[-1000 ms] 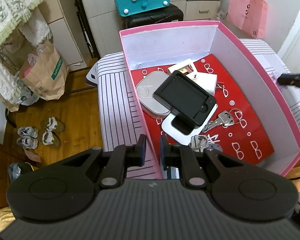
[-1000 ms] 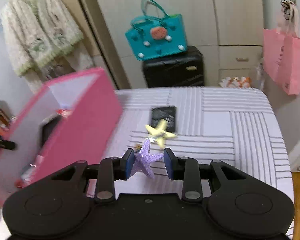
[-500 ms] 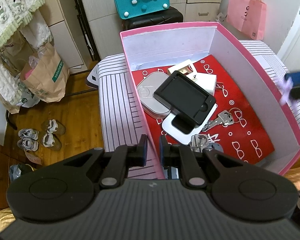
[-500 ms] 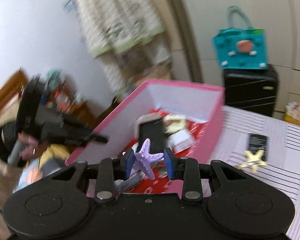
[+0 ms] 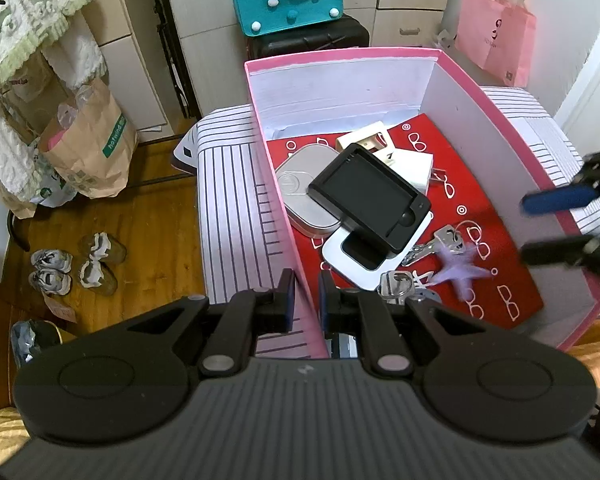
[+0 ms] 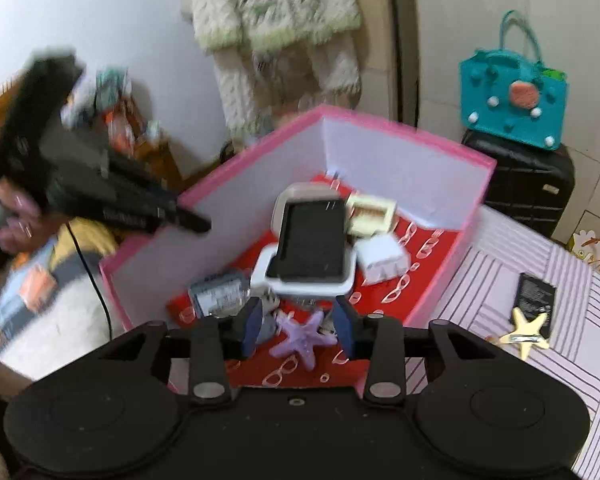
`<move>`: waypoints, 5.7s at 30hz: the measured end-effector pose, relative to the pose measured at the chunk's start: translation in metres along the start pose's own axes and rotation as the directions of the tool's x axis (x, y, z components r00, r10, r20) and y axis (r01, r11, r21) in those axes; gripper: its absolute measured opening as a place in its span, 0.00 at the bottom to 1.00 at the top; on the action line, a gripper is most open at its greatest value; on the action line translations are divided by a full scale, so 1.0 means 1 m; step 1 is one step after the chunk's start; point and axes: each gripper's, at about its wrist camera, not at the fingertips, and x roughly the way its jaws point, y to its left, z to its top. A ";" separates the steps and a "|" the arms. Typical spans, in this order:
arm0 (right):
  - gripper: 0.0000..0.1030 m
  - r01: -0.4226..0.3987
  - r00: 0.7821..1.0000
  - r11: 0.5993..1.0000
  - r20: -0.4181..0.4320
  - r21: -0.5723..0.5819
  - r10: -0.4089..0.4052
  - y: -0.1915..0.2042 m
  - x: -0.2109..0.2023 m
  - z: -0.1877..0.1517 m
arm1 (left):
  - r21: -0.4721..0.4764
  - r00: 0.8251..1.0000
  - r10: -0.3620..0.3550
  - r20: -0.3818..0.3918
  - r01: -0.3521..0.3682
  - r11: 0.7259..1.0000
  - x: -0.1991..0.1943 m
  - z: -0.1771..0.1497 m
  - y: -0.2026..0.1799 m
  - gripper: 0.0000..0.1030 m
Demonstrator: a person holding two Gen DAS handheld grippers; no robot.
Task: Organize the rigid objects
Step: 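Carry the purple starfish into the pink box and release it, then move the right gripper to the AA batteries and grasp one, then carry the AA battery into the pink box and drop it on the black case, then move the right gripper to the yellow starfish and grasp it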
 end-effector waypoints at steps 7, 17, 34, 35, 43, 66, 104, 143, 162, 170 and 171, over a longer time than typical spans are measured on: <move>0.47 0.049 0.989 0.993 0.135 0.106 -0.063 -0.036 -0.045 -0.015 | -0.014 1.000 0.002 0.002 -0.002 1.000 0.000 0.000 0.000 0.11; 0.57 0.276 0.945 0.940 0.122 0.198 -0.303 -0.096 -0.036 -0.069 | -0.035 1.000 0.009 -0.001 -0.009 0.999 0.000 -0.001 0.000 0.11; 0.19 0.285 0.946 0.929 0.091 0.235 -0.312 -0.112 0.023 -0.092 | -0.046 1.000 0.012 -0.007 -0.012 0.999 0.001 0.000 0.000 0.11; 0.19 0.275 0.948 0.930 0.092 0.243 -0.304 -0.113 0.024 -0.090 | -0.045 1.000 0.012 -0.007 -0.013 0.999 0.001 0.000 -0.001 0.11; 0.10 0.313 0.941 0.922 0.057 0.227 -0.334 -0.112 0.034 -0.085 | -0.044 1.000 0.013 -0.006 -0.013 0.999 0.001 0.000 -0.001 0.11; 0.11 0.195 0.962 0.920 0.118 0.341 -0.248 -0.099 -0.020 -0.061 | 0.050 0.998 0.057 -0.024 -0.056 0.997 0.004 -0.003 -0.015 0.10; 0.16 0.024 0.998 0.997 -0.066 0.072 -0.020 -0.002 0.091 0.060 | 0.043 1.000 0.026 0.004 -0.026 0.999 -0.004 -0.008 -0.009 0.10; 0.56 0.276 0.952 0.910 0.045 0.310 -0.304 -0.150 -0.008 -0.076 | -0.062 0.999 0.051 -0.005 -0.051 0.997 -0.005 -0.007 -0.008 0.10; 0.55 0.178 0.972 0.930 0.091 0.322 -0.218 -0.175 0.042 -0.069 | -0.061 1.000 0.023 0.020 -0.022 0.998 -0.004 -0.011 -0.003 0.10; 0.07 0.177 0.972 0.937 0.094 0.302 -0.214 -0.159 0.027 -0.076 | -0.053 0.999 0.006 0.034 -0.004 0.999 -0.006 -0.014 -0.001 0.10; 0.03 0.173 0.972 0.938 0.099 0.299 -0.211 -0.157 0.025 -0.076 | -0.050 0.999 0.007 0.035 -0.005 0.999 -0.006 -0.014 -0.001 0.10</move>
